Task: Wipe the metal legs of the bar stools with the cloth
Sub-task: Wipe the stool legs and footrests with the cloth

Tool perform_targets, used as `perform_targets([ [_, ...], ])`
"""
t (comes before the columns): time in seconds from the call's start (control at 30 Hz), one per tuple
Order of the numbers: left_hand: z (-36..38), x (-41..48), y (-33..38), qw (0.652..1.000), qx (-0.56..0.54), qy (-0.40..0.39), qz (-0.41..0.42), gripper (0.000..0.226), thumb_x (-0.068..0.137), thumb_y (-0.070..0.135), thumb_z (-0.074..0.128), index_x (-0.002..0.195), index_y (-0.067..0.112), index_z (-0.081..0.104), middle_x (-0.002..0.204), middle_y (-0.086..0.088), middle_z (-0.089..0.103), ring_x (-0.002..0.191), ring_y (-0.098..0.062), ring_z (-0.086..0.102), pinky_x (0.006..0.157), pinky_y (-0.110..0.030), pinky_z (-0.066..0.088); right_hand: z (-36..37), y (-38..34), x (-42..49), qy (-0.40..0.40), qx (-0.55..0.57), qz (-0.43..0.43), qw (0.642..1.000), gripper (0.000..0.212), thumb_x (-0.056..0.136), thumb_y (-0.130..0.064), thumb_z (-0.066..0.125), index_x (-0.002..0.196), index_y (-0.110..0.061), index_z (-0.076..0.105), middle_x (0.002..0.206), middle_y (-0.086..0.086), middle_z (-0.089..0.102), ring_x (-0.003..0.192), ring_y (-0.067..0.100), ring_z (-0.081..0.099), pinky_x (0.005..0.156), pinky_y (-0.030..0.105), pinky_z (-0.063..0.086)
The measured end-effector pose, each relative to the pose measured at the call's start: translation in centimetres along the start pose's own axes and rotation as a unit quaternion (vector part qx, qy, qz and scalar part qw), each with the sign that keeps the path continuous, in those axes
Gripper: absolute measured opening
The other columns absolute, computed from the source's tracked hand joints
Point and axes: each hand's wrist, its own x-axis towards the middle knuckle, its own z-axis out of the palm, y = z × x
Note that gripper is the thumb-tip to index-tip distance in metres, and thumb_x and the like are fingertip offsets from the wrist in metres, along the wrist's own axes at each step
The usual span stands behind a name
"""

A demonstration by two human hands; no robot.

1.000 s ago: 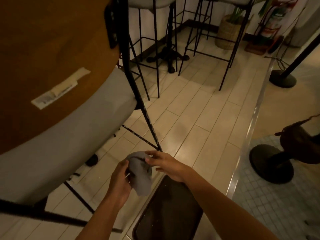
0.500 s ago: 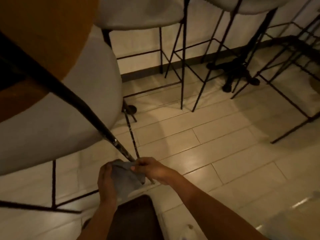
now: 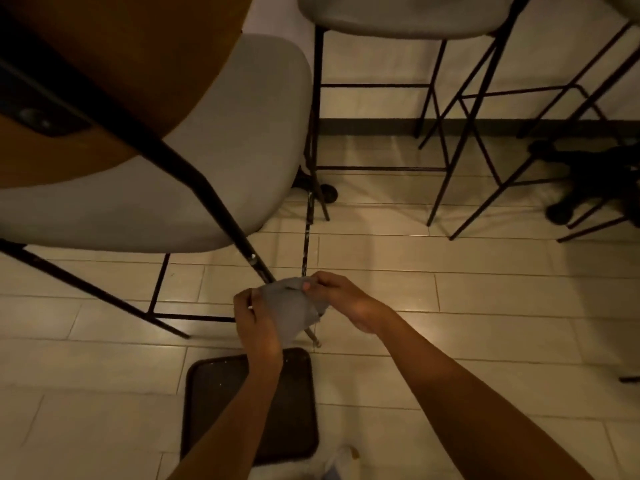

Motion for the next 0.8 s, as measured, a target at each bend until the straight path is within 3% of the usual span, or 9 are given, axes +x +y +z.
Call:
perform_targets([
  [0.13,0.2,0.6,-0.1,0.999,0.003,0.032,0.035,0.021,0.098,0.02,0.039,0.114,0.008,0.048,0.111,-0.01,0.05,0.102,-0.023,0.05,0.084,-0.035,0.043,-0.1,-0.5,1.1,-0.036,-0.033,-0.014,0.999,0.008,0.092,-0.02,0.055,0.085,-0.016,0.057,0.083,-0.002,0.055,0.08,0.006,0.052,0.07,0.016,0.041],
  [0.27,0.3,0.2,-0.3,0.996,0.037,0.062,0.06,0.027,0.098,0.019,0.038,0.119,0.002,0.044,0.109,-0.008,0.046,0.101,-0.021,0.047,0.081,-0.033,0.039,-1.2,-1.4,2.5,-0.093,-0.064,-0.03,0.993,0.019,0.091,-0.02,0.057,0.102,-0.005,0.061,0.091,0.003,0.057,0.087,0.01,0.053,0.074,0.019,0.042],
  [0.37,1.1,0.0,-0.8,0.995,0.032,0.091,0.029,0.031,0.097,0.013,0.039,0.124,-0.002,0.041,0.114,-0.011,0.046,0.104,-0.022,0.045,0.087,-0.036,0.038,-2.0,-1.5,3.5,-0.127,-0.099,-0.021,0.987,0.027,0.09,-0.015,0.058,0.109,0.005,0.059,0.087,0.004,0.057,0.083,0.01,0.053,0.071,0.017,0.042],
  [0.47,2.6,1.2,-0.9,0.99,0.03,0.14,0.019,0.034,0.095,0.013,0.042,0.114,-0.015,0.047,0.112,-0.027,0.051,0.103,-0.035,0.049,0.081,-0.034,0.034,-3.4,-2.2,5.0,-0.178,-0.123,-0.017,0.976,0.028,0.09,-0.012,0.057,0.112,0.006,0.058,0.085,0.001,0.057,0.076,0.004,0.051,0.063,0.009,0.041],
  [0.53,3.0,1.3,-1.5,0.984,0.061,0.166,0.036,0.031,0.095,0.014,0.044,0.109,-0.012,0.049,0.108,-0.03,0.051,0.101,-0.04,0.049,0.079,-0.035,0.035,-4.1,-2.7,5.8,-0.2,-0.145,-0.016,0.969,0.029,0.091,-0.011,0.057,0.113,0.006,0.057,0.095,0.007,0.055,0.083,0.008,0.051,0.062,0.006,0.04],
  [0.6,3.6,1.1,-1.1,0.981,0.065,0.181,0.034,0.023,0.096,0.007,0.041,0.111,-0.009,0.048,0.105,-0.021,0.049,0.1,-0.032,0.048,0.081,-0.04,0.036,-4.6,-3.3,6.5,-0.215,-0.16,-0.012,0.963,0.029,0.091,-0.012,0.056,0.114,0.006,0.057,0.098,0.006,0.054,0.084,0.007,0.051,0.063,0.003,0.039],
  [0.7,4.7,0.5,-0.8,0.972,0.066,0.224,0.038,0.024,0.098,0.008,0.038,0.113,-0.007,0.048,0.101,-0.012,0.045,0.098,-0.026,0.045,0.082,-0.038,0.035,-4.7,-3.9,7.1,-0.248,-0.185,-0.023,0.951,0.02,0.093,-0.014,0.054,0.108,-0.001,0.059,0.083,-0.004,0.055,0.076,-0.001,0.049,0.06,0.0,0.037],
  [0.8,5.2,-0.1,-1.4,0.964,0.05,0.257,0.057,0.021,0.098,0.017,0.04,0.11,0.002,0.048,0.105,-0.018,0.05,0.1,-0.03,0.049,0.085,-0.043,0.039,-4.7,-4.0,7.1,-0.269,-0.2,-0.033,0.942,0.014,0.094,-0.014,0.052,0.104,-0.007,0.058,0.079,-0.006,0.053,0.074,0.002,0.05,0.058,0.002,0.039],
])
